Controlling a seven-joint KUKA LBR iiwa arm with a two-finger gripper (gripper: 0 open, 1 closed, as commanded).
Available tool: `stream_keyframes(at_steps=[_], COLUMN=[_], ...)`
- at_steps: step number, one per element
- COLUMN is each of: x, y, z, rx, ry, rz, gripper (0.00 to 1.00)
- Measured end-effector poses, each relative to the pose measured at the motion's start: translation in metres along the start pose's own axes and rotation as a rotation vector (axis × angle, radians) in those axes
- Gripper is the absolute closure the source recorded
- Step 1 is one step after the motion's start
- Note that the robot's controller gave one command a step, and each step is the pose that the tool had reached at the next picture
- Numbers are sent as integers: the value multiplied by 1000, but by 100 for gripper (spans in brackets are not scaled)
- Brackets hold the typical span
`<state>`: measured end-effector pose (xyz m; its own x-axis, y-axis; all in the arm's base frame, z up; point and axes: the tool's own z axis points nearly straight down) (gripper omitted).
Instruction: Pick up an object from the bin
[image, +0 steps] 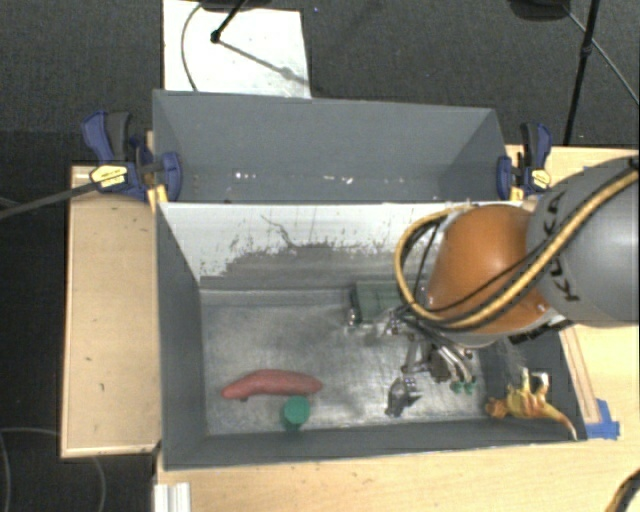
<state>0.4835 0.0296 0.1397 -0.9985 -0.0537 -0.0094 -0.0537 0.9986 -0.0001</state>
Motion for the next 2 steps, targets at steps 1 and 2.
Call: stream_keyframes(at_steps=[1, 2], x=[-1, -15], y=[20, 44], z=[59, 69], rx=[-1, 2], ry=[4, 6], rz=[-71, -94], gripper=[0, 0])
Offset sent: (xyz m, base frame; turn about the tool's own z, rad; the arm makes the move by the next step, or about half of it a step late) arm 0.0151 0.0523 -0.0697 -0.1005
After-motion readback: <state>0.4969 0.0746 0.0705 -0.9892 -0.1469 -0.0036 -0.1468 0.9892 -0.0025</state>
